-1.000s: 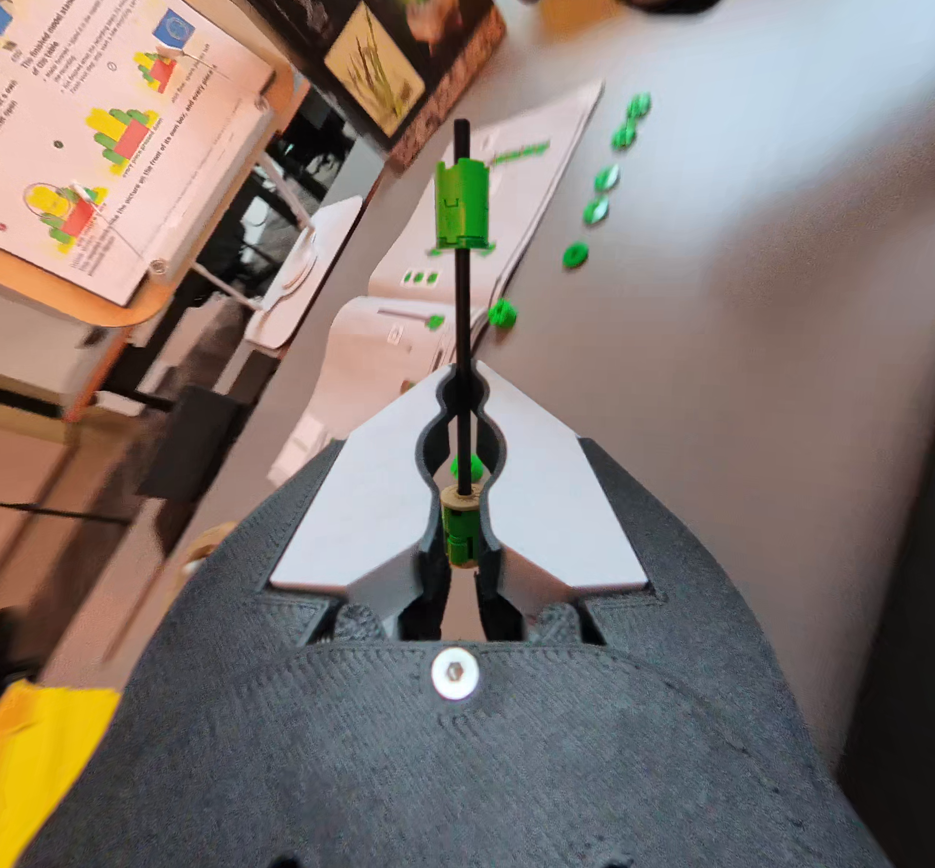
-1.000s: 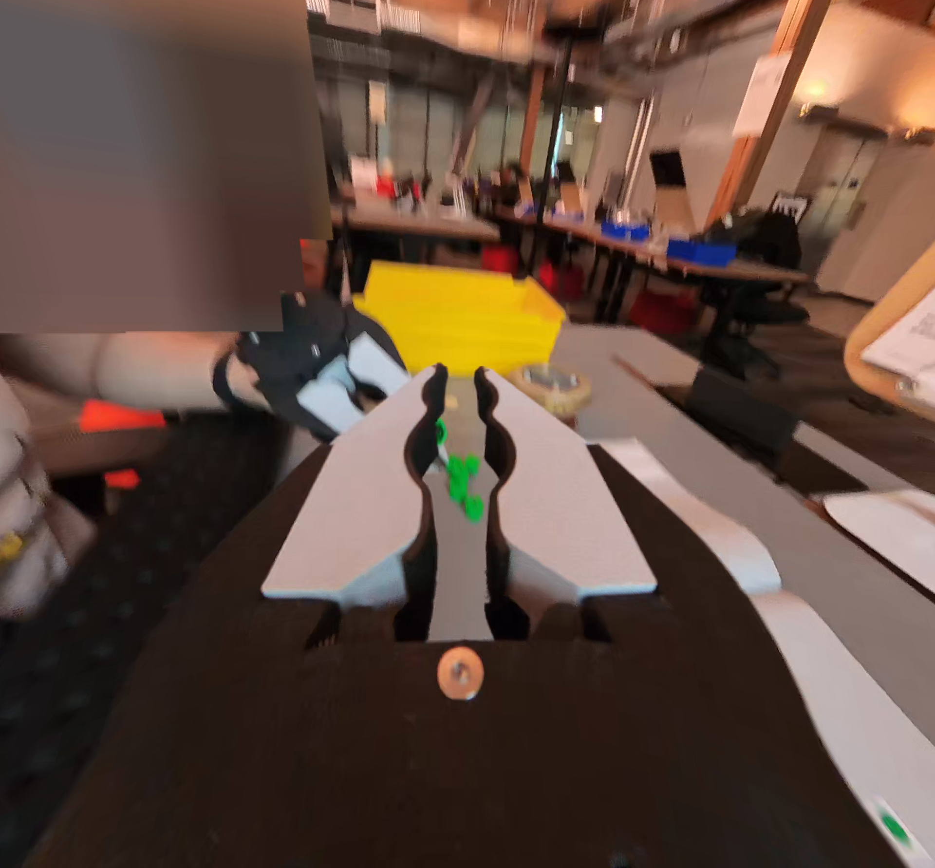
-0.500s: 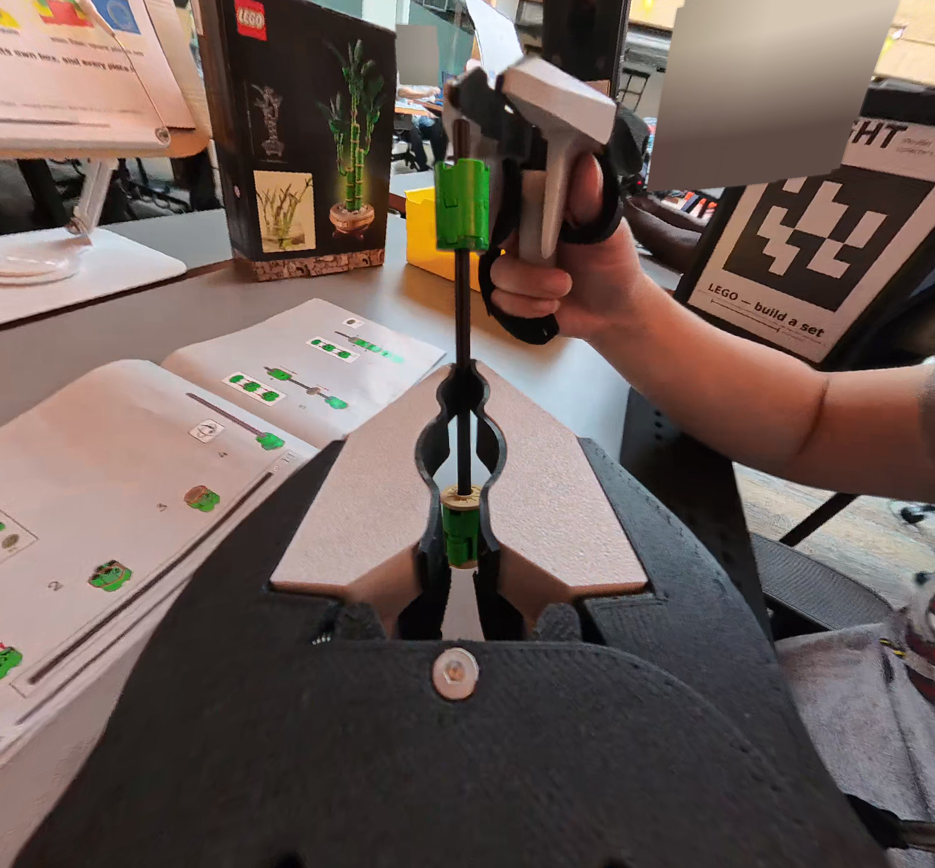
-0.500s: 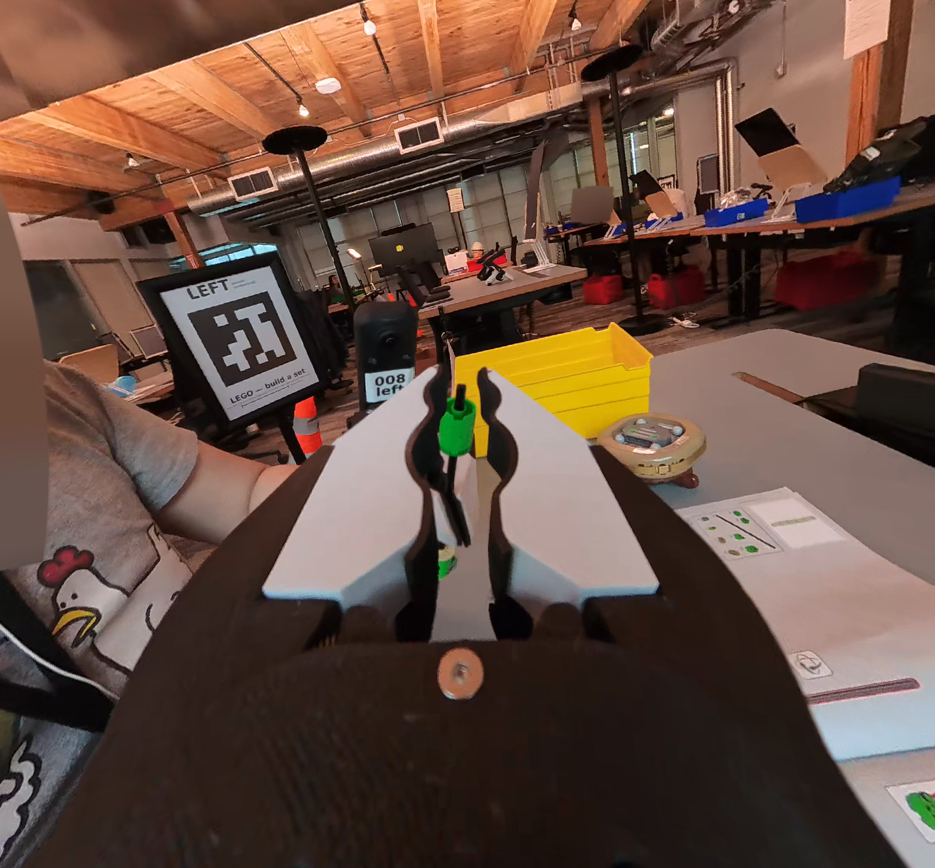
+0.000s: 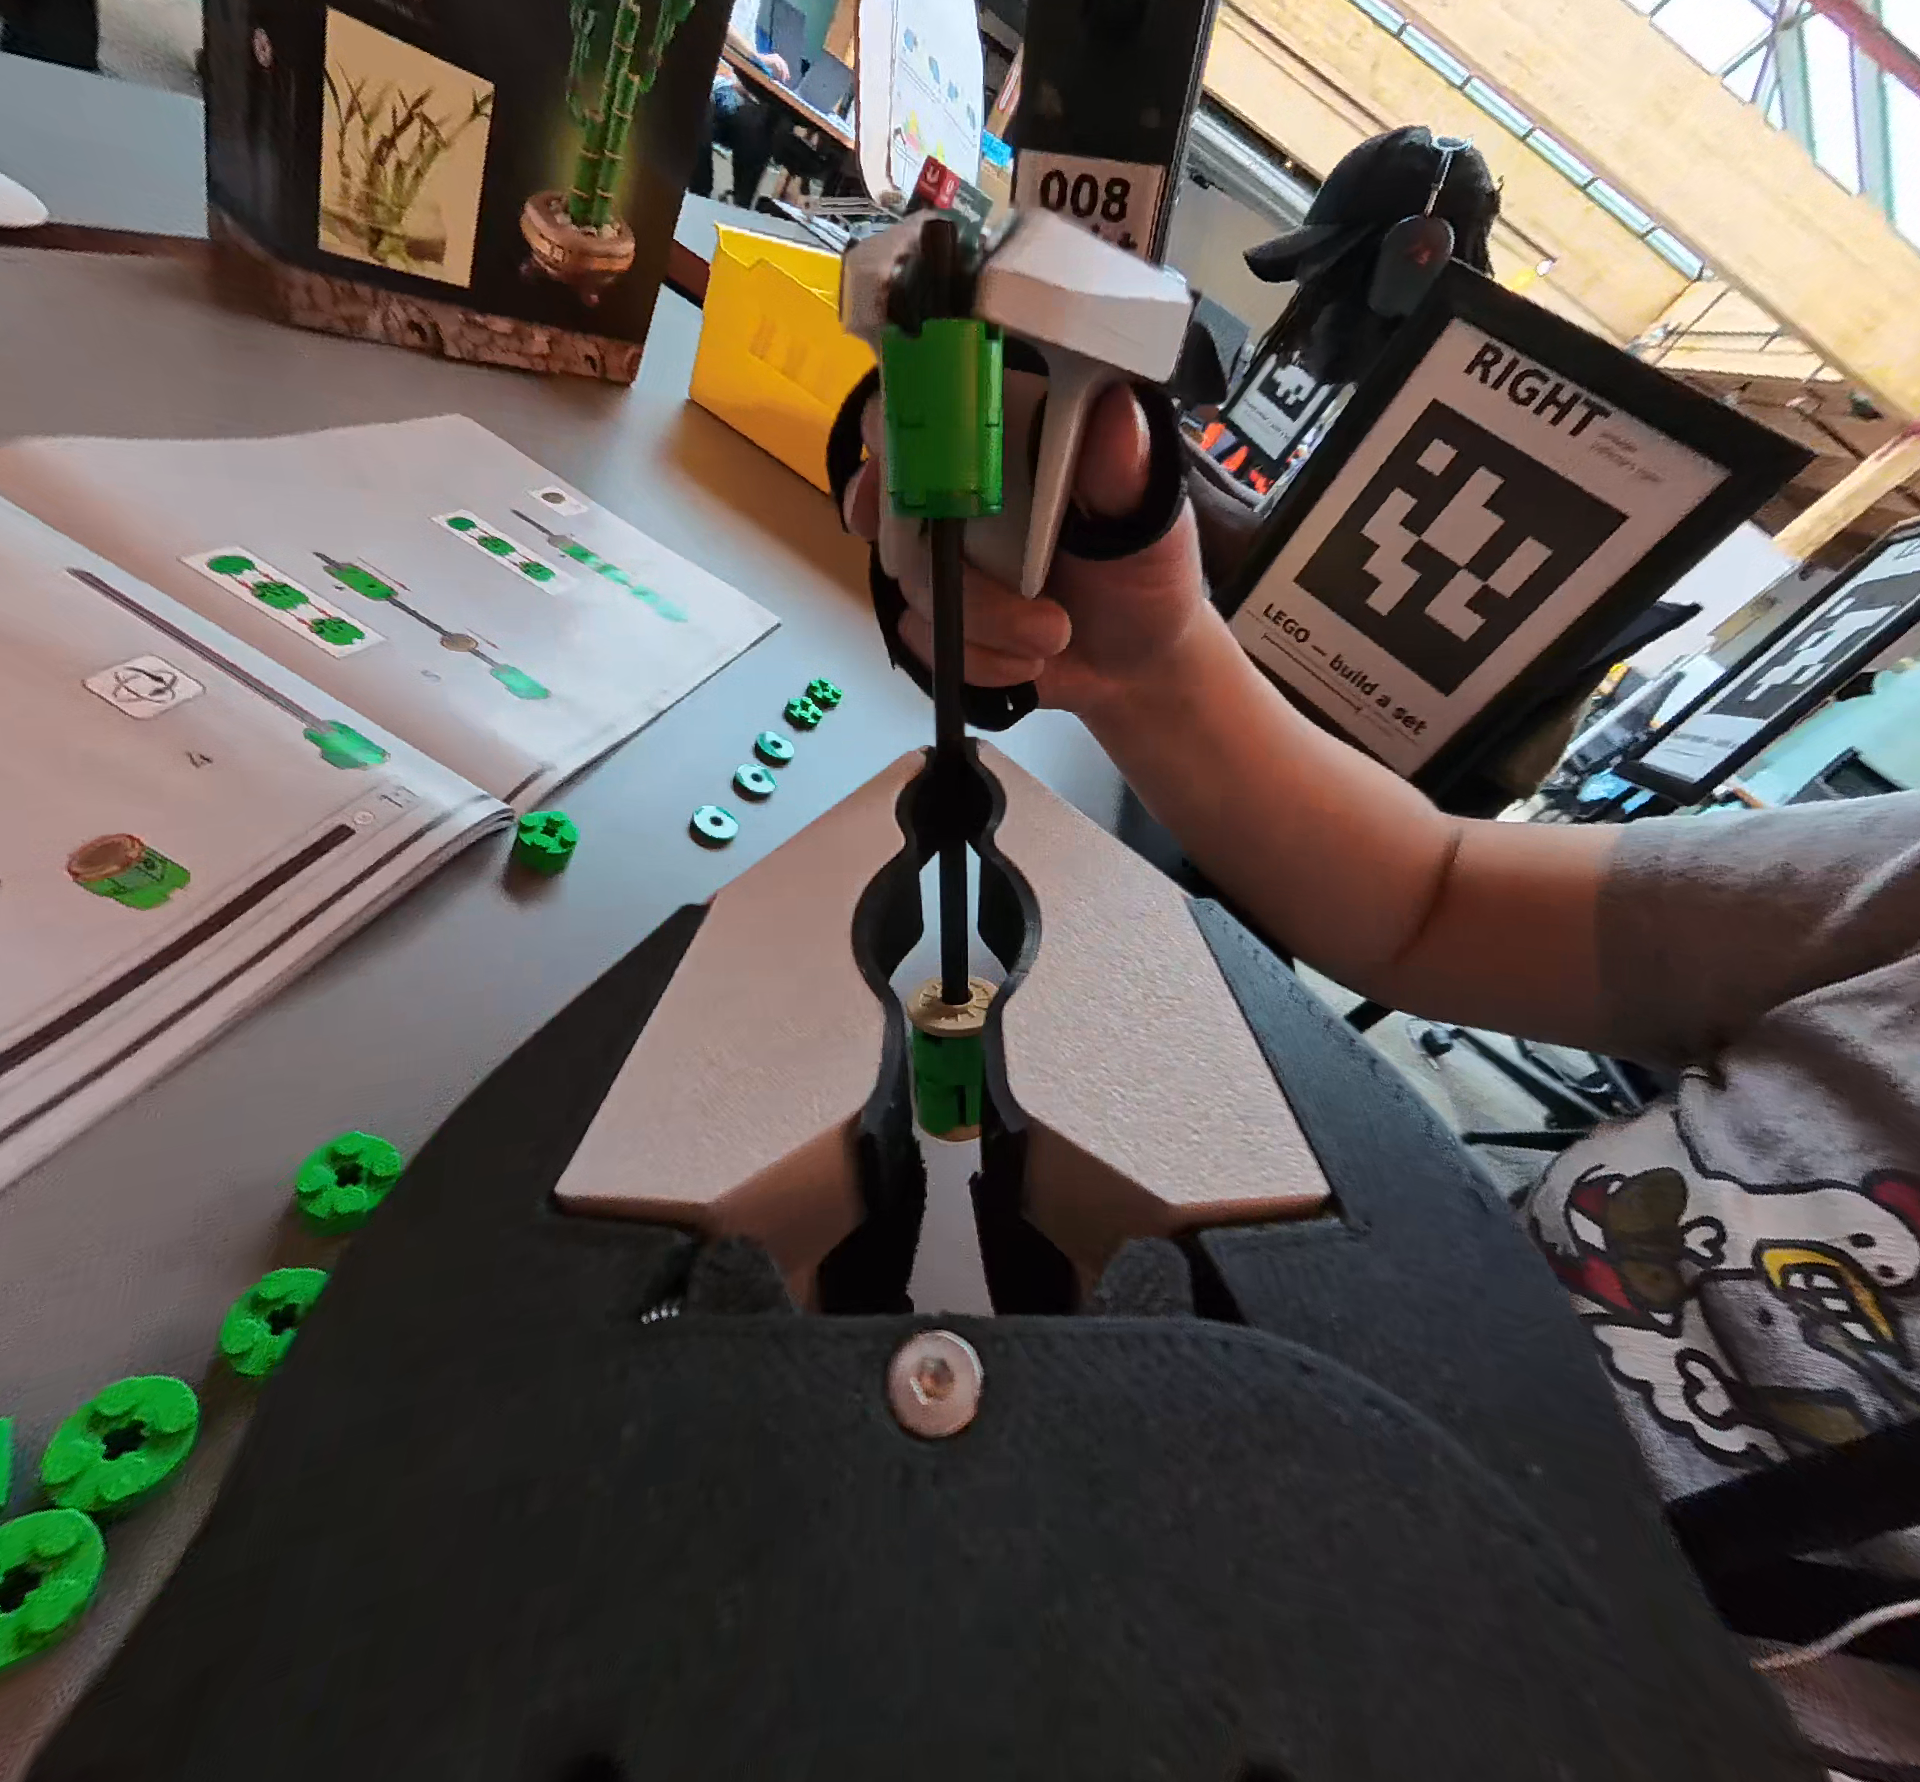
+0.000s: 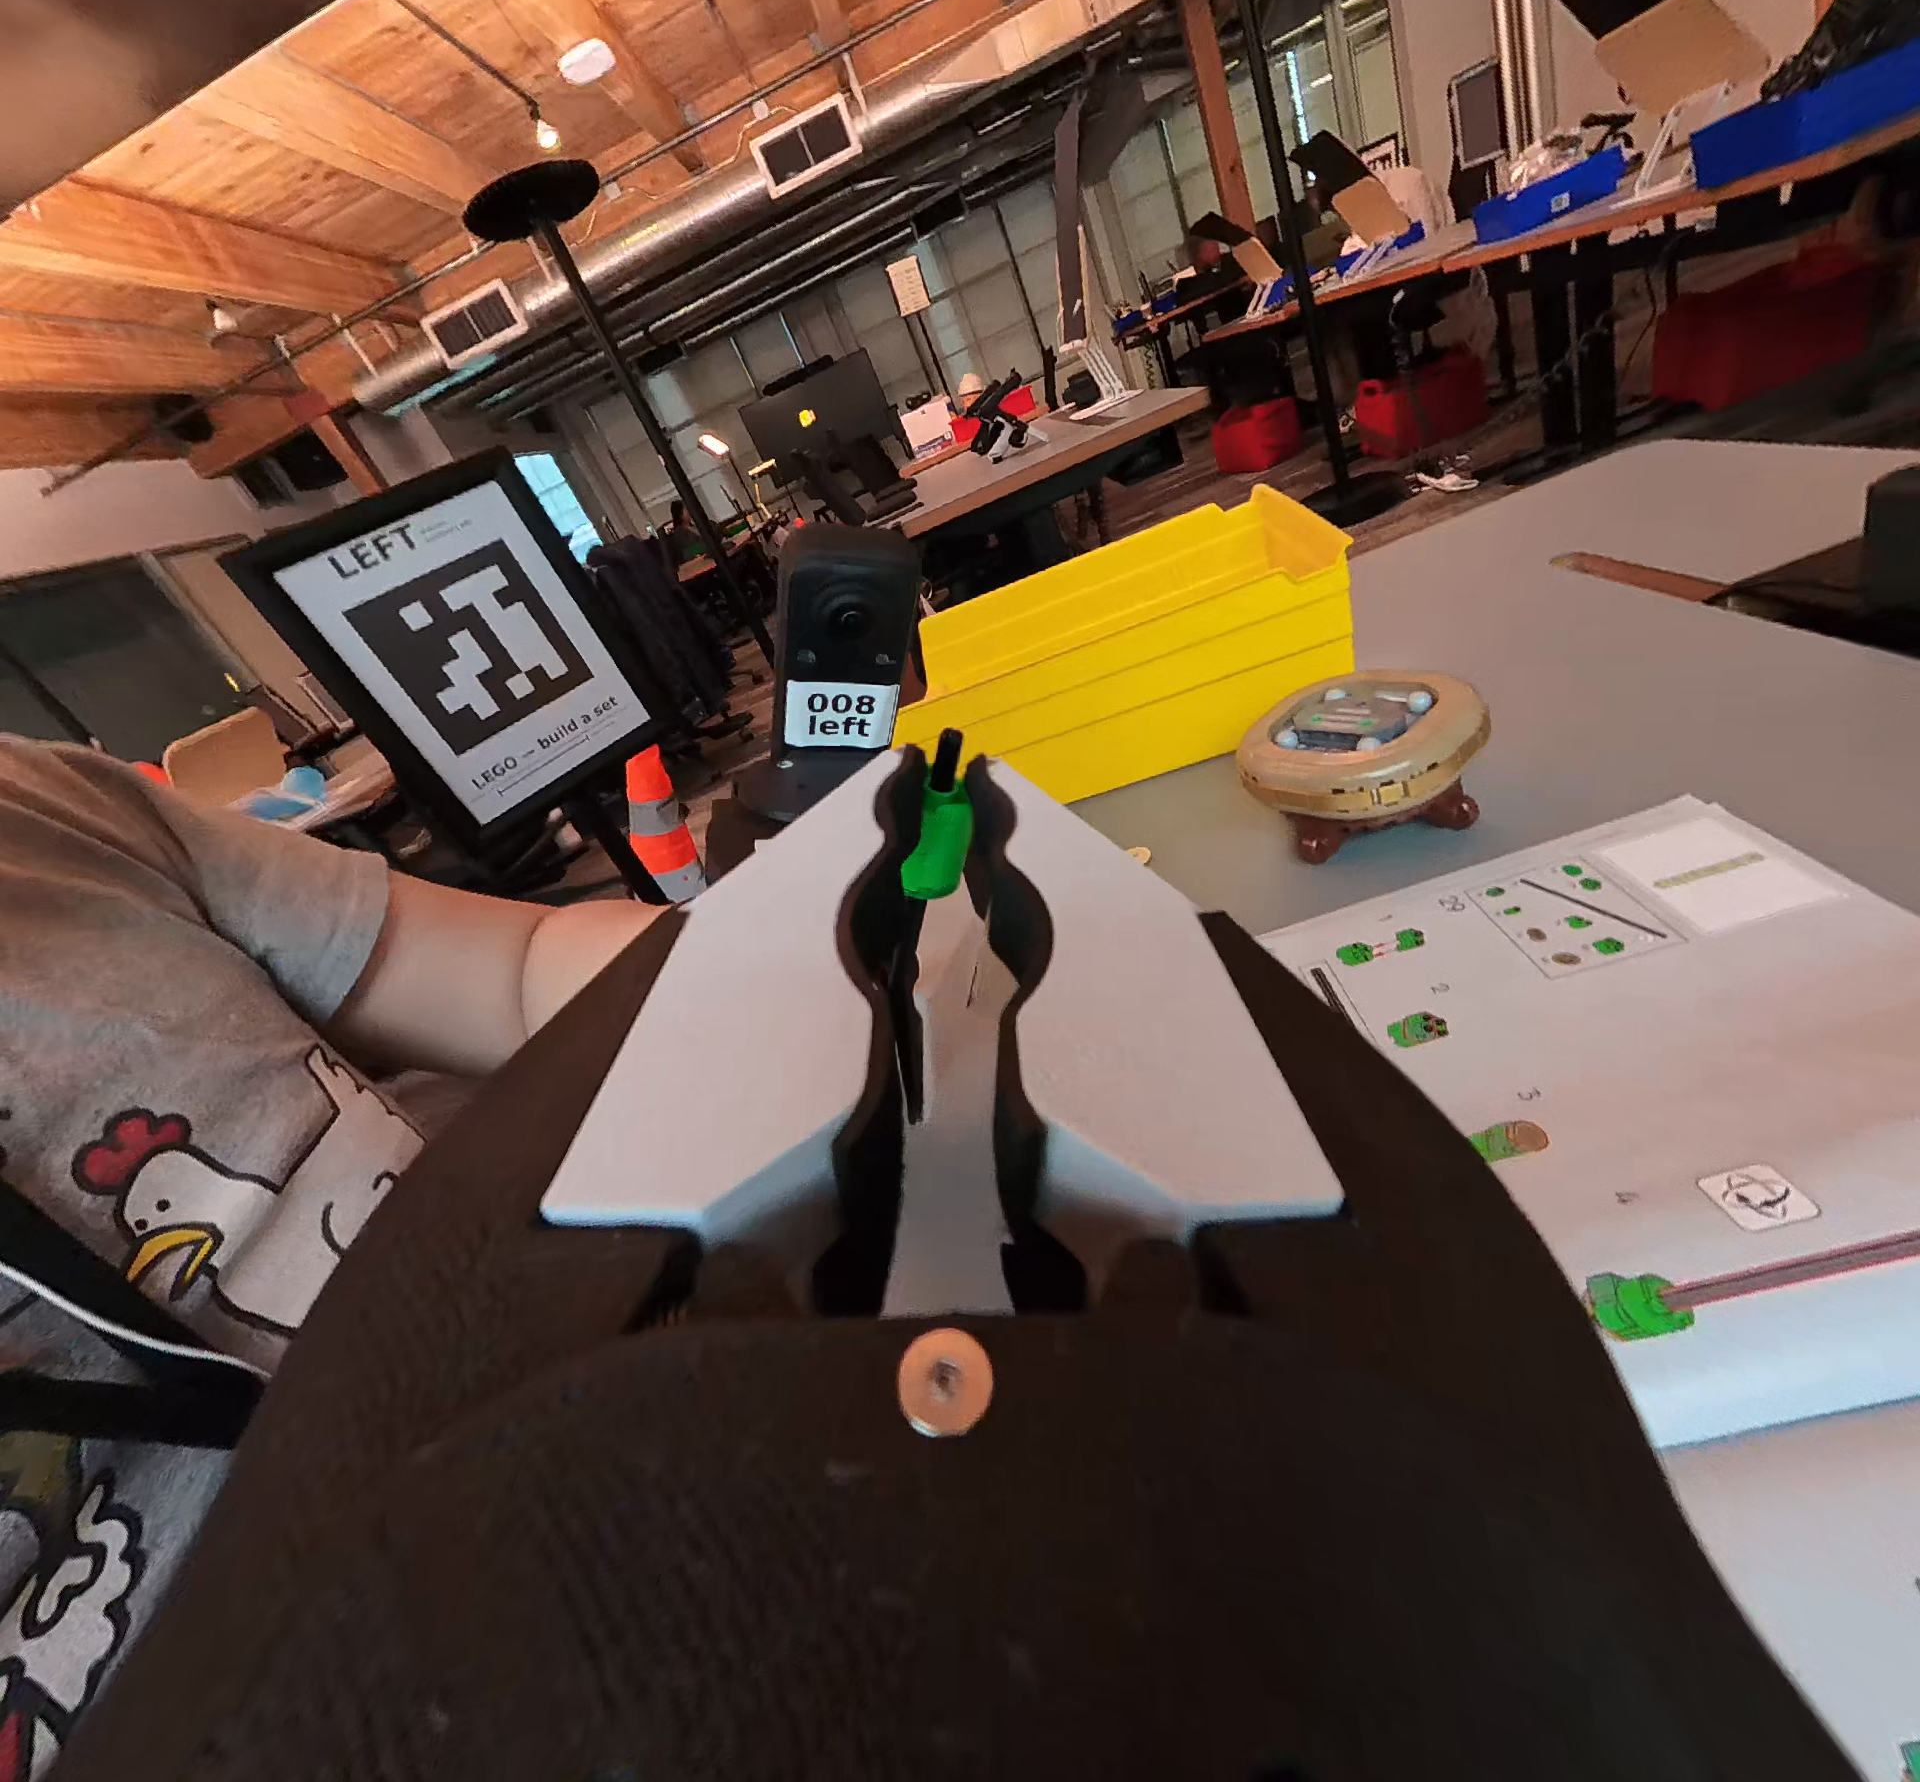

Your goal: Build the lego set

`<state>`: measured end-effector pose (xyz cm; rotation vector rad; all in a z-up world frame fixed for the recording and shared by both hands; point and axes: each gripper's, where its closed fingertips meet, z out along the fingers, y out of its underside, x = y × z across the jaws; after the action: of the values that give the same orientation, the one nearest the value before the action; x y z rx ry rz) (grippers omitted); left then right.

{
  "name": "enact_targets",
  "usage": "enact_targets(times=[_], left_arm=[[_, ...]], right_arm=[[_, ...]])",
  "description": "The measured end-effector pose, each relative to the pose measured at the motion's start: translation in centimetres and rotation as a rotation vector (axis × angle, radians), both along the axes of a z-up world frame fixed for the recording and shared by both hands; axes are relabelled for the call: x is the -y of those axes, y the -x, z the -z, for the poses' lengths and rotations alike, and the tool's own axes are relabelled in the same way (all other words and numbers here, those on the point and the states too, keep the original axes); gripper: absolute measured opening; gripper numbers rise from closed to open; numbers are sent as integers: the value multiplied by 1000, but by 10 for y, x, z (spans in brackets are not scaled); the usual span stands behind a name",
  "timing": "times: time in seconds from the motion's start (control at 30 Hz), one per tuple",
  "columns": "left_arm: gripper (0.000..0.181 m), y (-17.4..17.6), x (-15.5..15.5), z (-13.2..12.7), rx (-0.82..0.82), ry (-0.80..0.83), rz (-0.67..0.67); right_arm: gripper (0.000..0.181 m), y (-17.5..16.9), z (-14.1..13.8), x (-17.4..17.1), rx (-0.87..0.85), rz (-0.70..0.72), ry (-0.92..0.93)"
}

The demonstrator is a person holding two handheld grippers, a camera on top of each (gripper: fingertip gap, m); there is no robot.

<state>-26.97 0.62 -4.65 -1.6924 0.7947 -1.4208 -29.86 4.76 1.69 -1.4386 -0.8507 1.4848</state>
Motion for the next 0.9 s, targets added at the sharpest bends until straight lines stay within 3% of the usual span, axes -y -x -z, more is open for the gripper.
enact_targets(times=[0.2,0.33,0.53,0.7,0.9], left_arm=[[0,0,2,11,-25,33,24],[1,3,0,5,50,65,34],[22,20,-13,-2,112,77,4],[21,16,-9,3,155,181,89],[21,8,-4,7,149,180,131]], right_arm=[[2,1,11,1,27,-18,50],[2,-6,13,-8,5,23,135],[1,-26,19,-26,-52,94,294],[2,-30,22,-28,-46,128,319],[2,-26,27,-25,-52,113,354]])
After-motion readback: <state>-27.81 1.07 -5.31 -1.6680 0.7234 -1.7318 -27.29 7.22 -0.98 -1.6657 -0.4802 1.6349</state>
